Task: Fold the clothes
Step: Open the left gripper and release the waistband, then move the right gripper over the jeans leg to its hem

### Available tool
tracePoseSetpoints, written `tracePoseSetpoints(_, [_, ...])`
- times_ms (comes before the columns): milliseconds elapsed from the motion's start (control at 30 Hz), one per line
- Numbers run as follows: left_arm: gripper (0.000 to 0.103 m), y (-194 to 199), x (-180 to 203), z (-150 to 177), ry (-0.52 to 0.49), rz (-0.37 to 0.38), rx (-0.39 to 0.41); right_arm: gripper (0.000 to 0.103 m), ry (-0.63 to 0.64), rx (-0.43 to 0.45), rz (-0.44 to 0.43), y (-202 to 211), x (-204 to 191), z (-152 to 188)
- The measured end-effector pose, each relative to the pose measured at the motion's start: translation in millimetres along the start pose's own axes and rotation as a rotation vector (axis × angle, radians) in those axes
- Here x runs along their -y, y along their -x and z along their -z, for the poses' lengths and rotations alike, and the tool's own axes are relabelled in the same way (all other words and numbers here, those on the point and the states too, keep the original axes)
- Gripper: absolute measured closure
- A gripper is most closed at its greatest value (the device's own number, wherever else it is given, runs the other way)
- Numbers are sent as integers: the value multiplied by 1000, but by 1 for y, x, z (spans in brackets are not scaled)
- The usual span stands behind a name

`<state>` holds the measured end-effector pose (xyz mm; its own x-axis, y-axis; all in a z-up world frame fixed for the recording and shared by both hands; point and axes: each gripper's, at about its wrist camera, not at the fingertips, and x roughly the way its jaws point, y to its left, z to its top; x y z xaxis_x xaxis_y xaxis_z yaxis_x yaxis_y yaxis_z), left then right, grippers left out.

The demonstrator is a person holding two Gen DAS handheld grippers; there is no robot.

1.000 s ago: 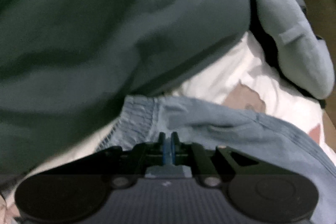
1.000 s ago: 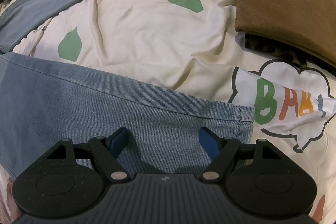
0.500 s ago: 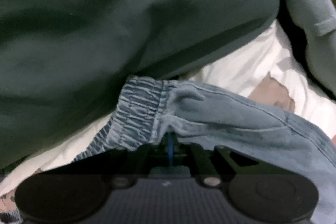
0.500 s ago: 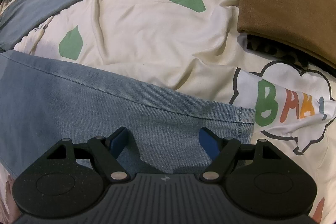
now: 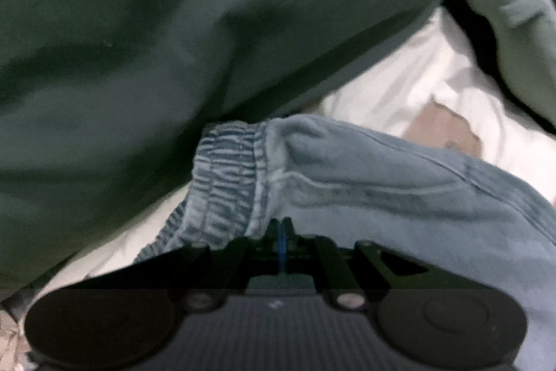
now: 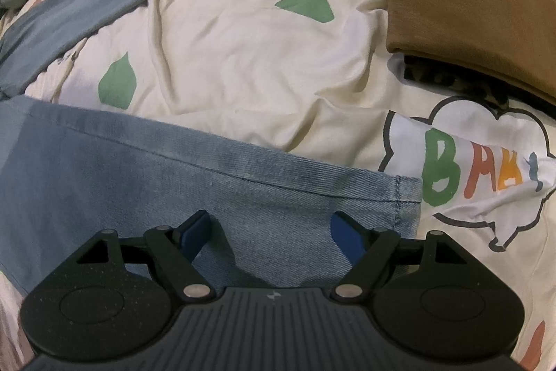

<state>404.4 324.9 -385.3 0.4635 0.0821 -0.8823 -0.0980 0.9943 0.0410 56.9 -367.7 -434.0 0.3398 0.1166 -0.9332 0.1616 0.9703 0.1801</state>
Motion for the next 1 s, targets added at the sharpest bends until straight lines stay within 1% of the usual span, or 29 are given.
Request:
tracePoseSetpoints(33, [93,7,-2,2,0,0,-4,22,-13,5,-4,2,1,-1])
tracePoseSetpoints(67, [80,14,-4,3,7,-4,-3,23,-25,13,-9,5,2,-2])
tracePoseSetpoints(100, [72,23,-7,5,16,-6,3,24,-36,23,-14,8,3,-3])
tracePoseSetpoints(267, [71,64,-17,21,26,-1,2,25,-80,83,-19,28,11,-5])
tracePoseSetpoints(367, [70,91,-33,36,8,7,-6,25,-109,118,-19,44,21,-1])
tracePoseSetpoints(433, [69,108,-34,45,-8,18,-13,25,-130,137,-20,54,26,3])
tracePoseSetpoints(500, [65,116,-40,52,-19,29,-24,25,-148,161,-19,63,32,9])
tracePoseSetpoints(567, [64,127,-46,64,-40,45,-34,25,-167,175,-22,72,38,15])
tracePoseSetpoints(667, [62,139,-52,82,-80,69,-43,26,-182,185,-27,82,44,25])
tracePoseSetpoints(833, [61,167,-66,114,-84,112,-65,27,-220,194,-25,97,57,47])
tracePoseSetpoints(867, [60,172,-67,120,-88,116,-66,29,-227,191,-26,99,60,53])
tracePoseSetpoints(933, [56,181,-71,131,-92,125,-67,30,-239,184,-29,103,66,64])
tracePoseSetpoints(1000, [55,190,-76,142,-91,130,-66,30,-244,178,-27,106,69,75])
